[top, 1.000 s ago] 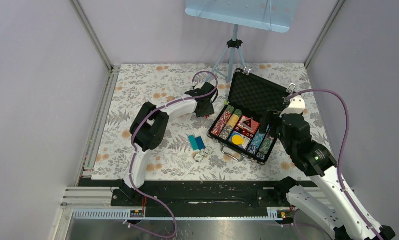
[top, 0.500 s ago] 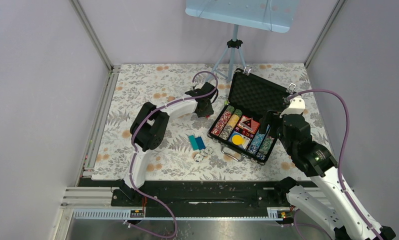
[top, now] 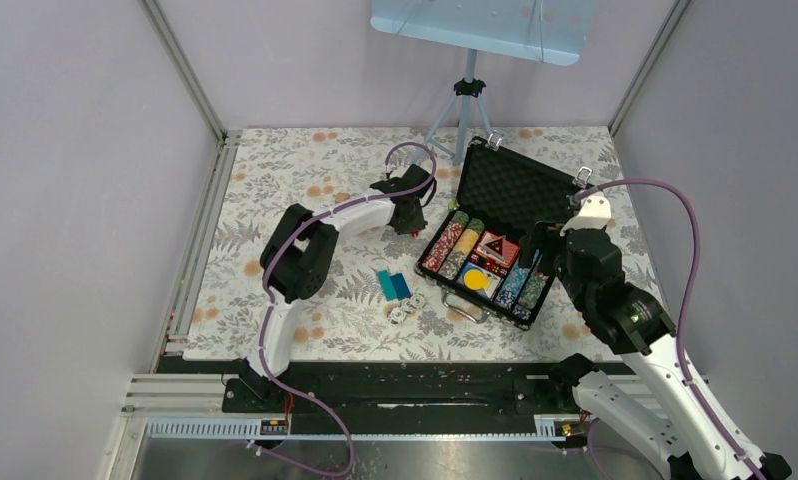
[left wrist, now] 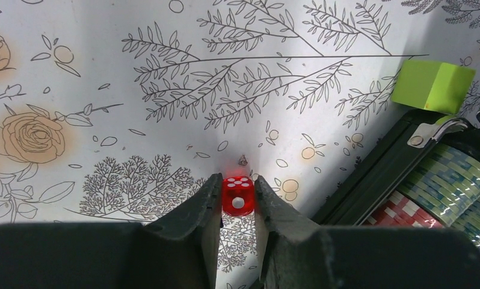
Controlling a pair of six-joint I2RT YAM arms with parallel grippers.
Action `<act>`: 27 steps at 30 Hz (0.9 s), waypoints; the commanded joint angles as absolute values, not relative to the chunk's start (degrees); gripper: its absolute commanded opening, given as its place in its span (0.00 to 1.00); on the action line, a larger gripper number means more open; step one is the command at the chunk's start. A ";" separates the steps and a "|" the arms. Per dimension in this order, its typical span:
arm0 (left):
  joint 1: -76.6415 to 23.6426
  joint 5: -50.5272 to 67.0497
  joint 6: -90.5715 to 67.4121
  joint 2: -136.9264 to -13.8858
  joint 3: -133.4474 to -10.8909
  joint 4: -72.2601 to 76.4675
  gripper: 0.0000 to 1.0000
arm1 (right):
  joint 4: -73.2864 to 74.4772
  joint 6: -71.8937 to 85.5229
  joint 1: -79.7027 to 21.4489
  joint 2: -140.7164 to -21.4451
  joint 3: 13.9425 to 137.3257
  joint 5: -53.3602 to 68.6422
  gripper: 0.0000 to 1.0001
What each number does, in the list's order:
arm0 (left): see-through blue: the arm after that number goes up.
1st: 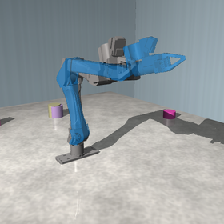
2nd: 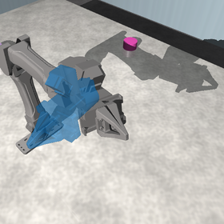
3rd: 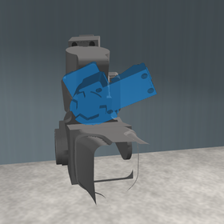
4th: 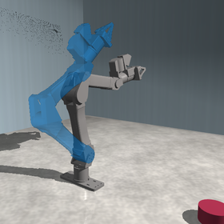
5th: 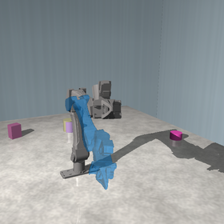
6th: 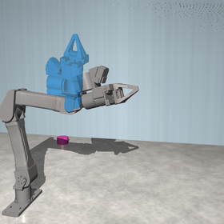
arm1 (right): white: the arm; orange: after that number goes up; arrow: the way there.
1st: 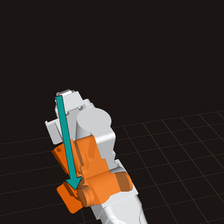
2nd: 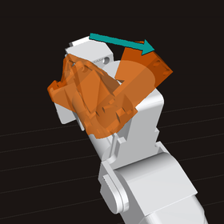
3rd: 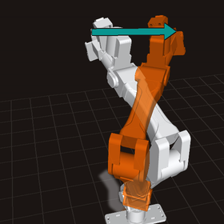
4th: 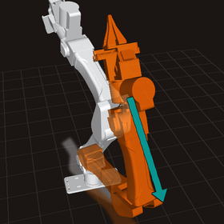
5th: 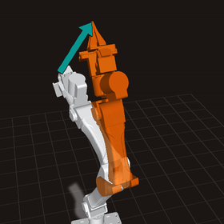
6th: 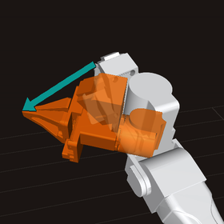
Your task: Pack up texas hold em set
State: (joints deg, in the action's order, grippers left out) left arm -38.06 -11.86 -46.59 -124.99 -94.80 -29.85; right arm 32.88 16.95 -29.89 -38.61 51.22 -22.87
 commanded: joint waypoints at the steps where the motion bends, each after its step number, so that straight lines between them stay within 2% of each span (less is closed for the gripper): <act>1: -38.00 -11.31 -45.24 -120.54 -96.16 -28.92 0.16 | 31.99 17.38 -29.62 -38.10 51.86 -22.51 0.82; 6: -38.10 -9.51 -43.81 -116.59 -96.18 -29.80 0.11 | 31.99 17.16 -29.62 -37.93 51.53 -22.71 0.82; 11: -41.00 -8.98 -37.64 -114.37 -102.45 -33.66 0.09 | 32.56 17.34 -29.62 -37.71 51.56 -24.06 0.82; 15: -44.26 -3.40 -34.22 -114.04 -103.35 -32.64 0.09 | 32.56 18.03 -29.62 -35.69 51.05 -26.71 0.82; 20: -50.35 1.19 -31.15 -119.18 -107.71 -32.96 0.08 | 32.85 17.59 -29.62 -35.19 50.62 -27.07 0.82; 27: -53.76 4.59 -31.16 -123.89 -112.73 -33.34 0.08 | 33.40 18.21 -29.58 -34.90 50.93 -26.07 0.82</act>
